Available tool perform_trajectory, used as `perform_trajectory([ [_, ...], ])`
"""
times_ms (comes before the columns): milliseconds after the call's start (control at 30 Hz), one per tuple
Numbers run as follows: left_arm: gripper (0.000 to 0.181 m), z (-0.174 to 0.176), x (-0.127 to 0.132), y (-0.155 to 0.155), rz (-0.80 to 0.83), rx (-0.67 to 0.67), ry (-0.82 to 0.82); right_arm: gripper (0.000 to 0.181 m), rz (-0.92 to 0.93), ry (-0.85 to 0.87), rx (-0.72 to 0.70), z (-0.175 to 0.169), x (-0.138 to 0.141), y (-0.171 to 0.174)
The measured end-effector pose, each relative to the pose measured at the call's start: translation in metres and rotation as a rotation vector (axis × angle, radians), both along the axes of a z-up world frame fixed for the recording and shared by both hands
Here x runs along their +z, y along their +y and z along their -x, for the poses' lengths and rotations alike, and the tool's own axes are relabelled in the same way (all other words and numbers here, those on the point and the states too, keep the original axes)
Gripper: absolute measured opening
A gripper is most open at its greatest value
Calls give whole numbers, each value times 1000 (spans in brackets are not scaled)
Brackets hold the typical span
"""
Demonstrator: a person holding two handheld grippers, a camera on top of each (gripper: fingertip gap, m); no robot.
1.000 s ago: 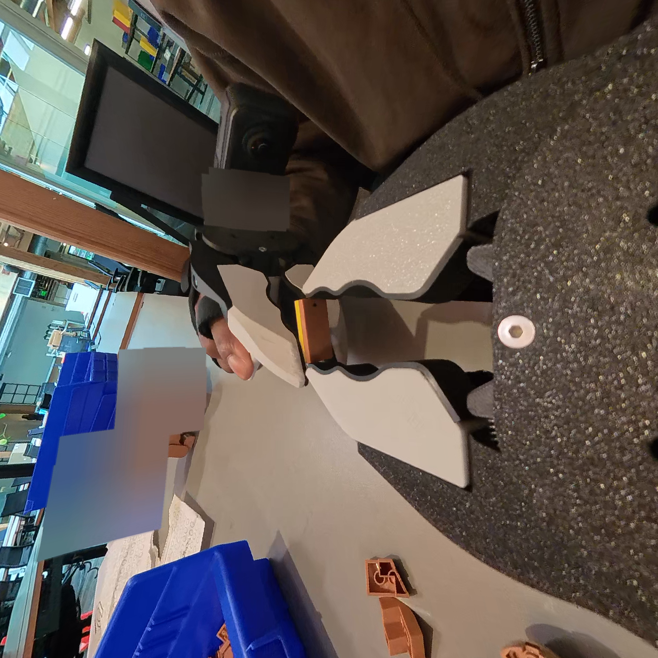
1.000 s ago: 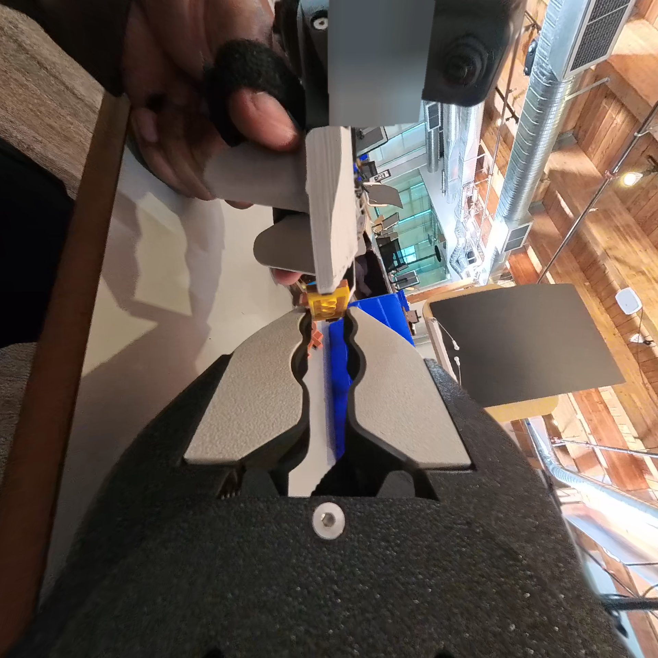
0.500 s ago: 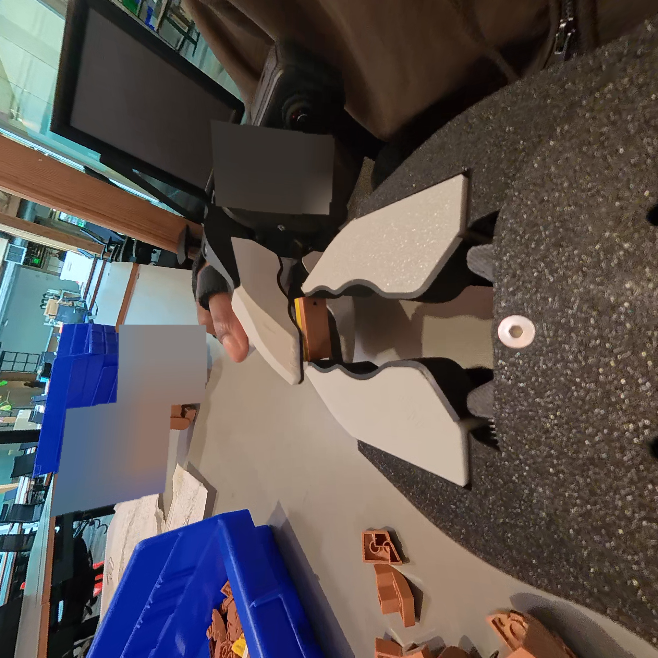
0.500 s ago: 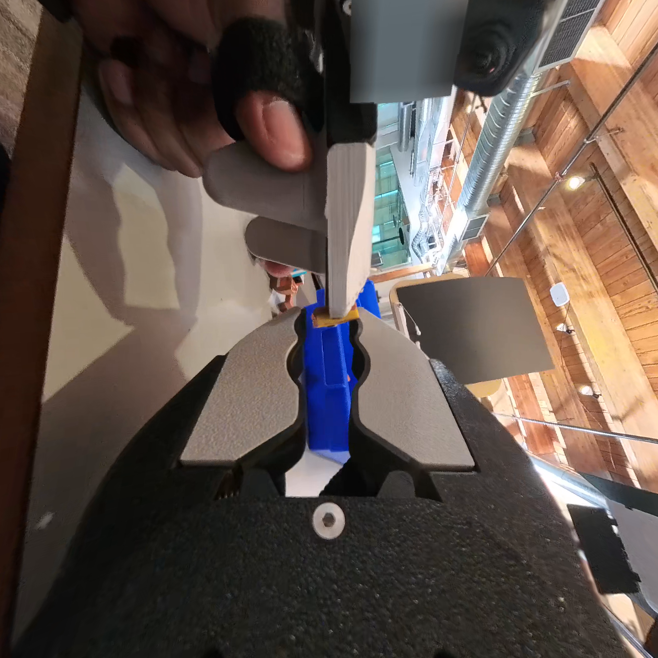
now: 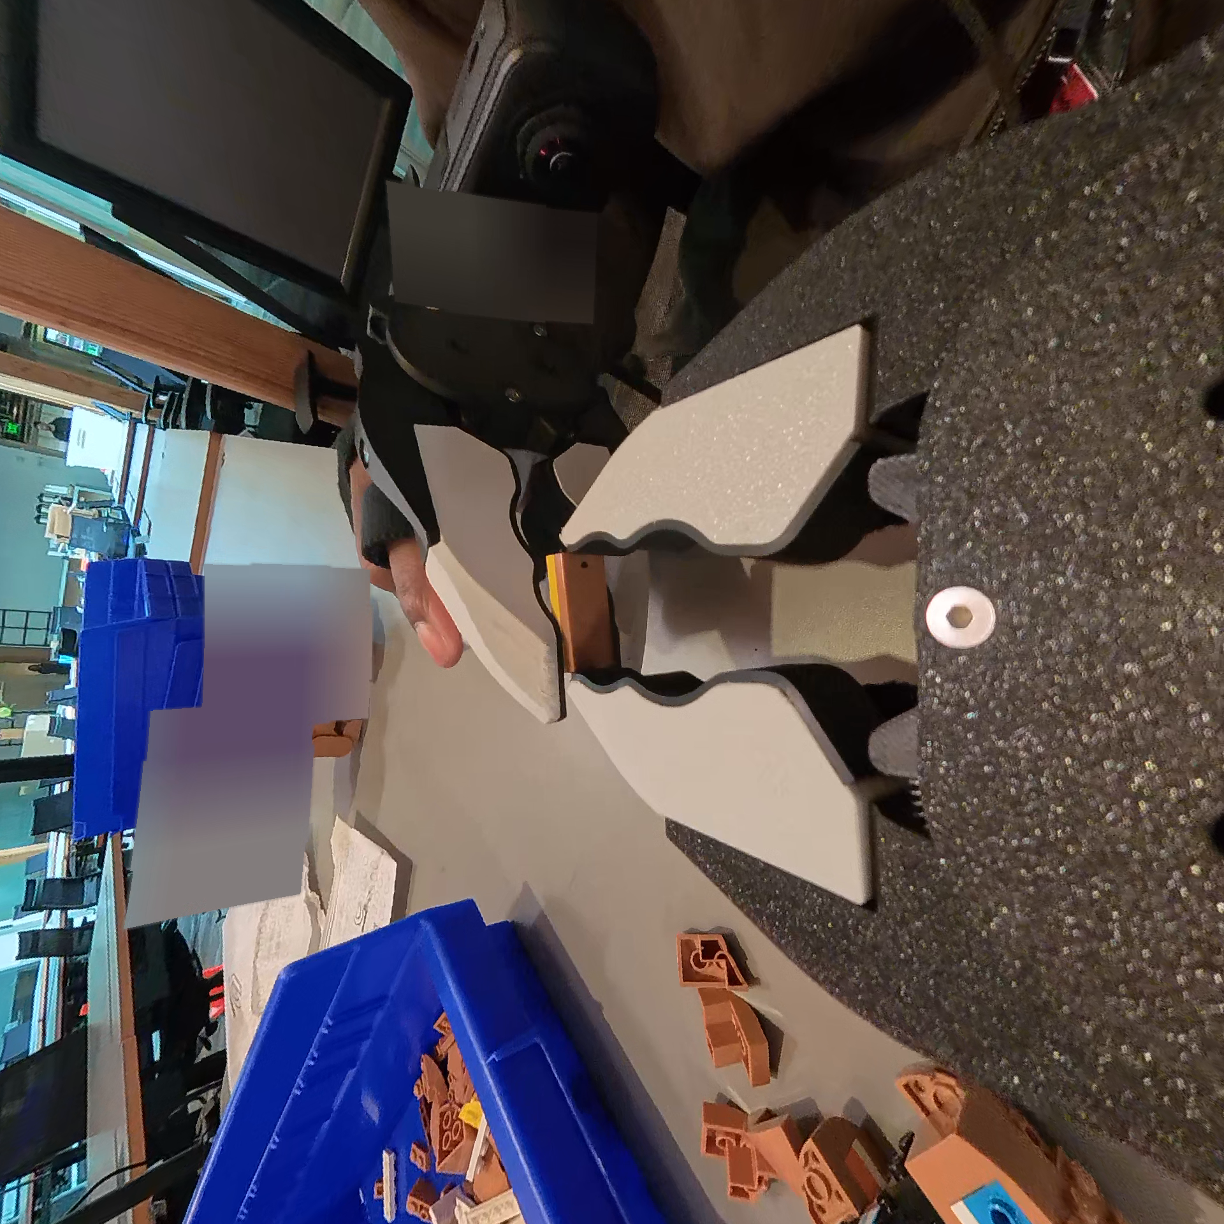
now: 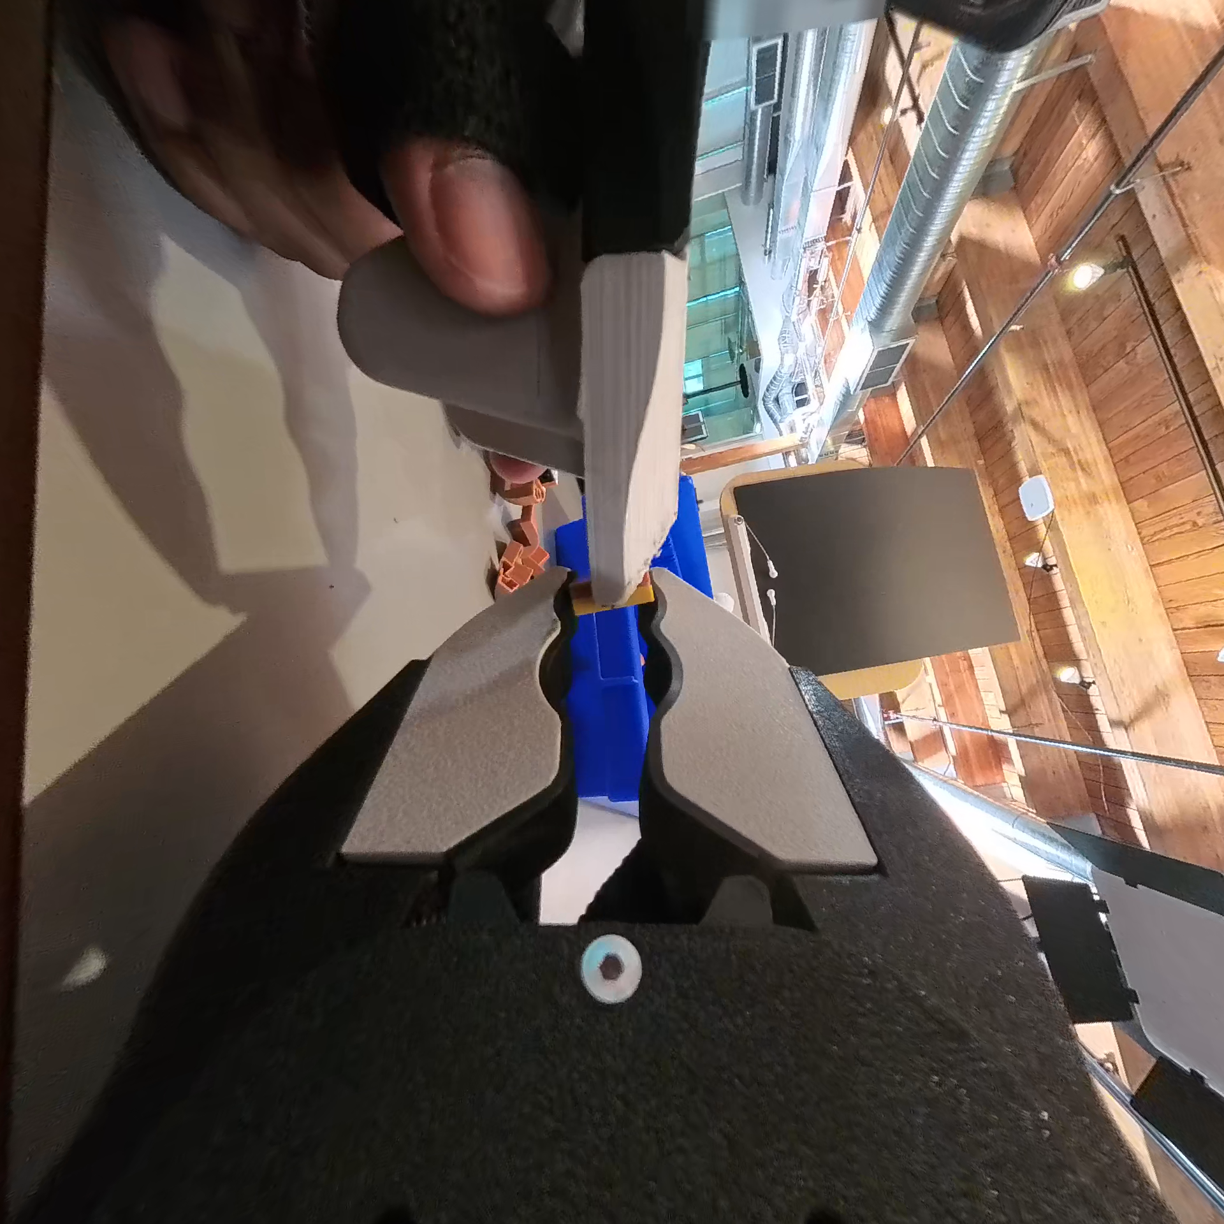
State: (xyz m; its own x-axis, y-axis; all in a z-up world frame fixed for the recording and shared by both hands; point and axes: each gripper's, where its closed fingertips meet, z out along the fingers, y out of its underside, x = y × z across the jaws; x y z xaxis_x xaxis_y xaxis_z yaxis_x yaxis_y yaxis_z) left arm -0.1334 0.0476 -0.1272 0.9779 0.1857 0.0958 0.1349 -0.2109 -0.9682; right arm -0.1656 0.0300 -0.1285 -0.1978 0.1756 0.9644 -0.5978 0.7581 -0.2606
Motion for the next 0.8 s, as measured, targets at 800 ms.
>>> perform_trajectory([
  [800, 32, -4, 7, -2, -57, -46, -31, 18, 102, -141, 75, -4, 3, -1],
])
